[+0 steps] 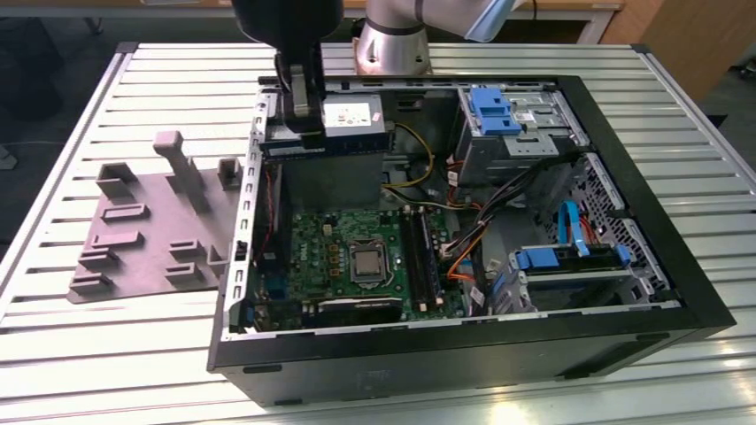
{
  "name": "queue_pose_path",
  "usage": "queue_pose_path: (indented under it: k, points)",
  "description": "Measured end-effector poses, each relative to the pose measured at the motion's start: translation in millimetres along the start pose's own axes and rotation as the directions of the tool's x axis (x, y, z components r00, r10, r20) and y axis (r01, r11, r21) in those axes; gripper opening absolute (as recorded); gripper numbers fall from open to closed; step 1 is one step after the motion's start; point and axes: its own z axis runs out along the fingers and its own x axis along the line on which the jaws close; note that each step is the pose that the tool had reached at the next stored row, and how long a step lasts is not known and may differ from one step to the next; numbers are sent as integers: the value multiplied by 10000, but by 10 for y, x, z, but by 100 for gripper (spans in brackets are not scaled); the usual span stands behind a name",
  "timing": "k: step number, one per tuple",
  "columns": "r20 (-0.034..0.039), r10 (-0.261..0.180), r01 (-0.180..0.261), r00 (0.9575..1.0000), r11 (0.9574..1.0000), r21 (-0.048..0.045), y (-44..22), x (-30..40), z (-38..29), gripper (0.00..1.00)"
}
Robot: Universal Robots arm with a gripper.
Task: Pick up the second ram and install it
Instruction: 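Pick up the second ram and move it above second insertion slot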
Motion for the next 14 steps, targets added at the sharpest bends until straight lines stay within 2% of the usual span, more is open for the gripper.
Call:
queue_pose_path:
  k: [14]
  points:
    - [0,-1,1,10000,10000,0,-194,8,8,12]
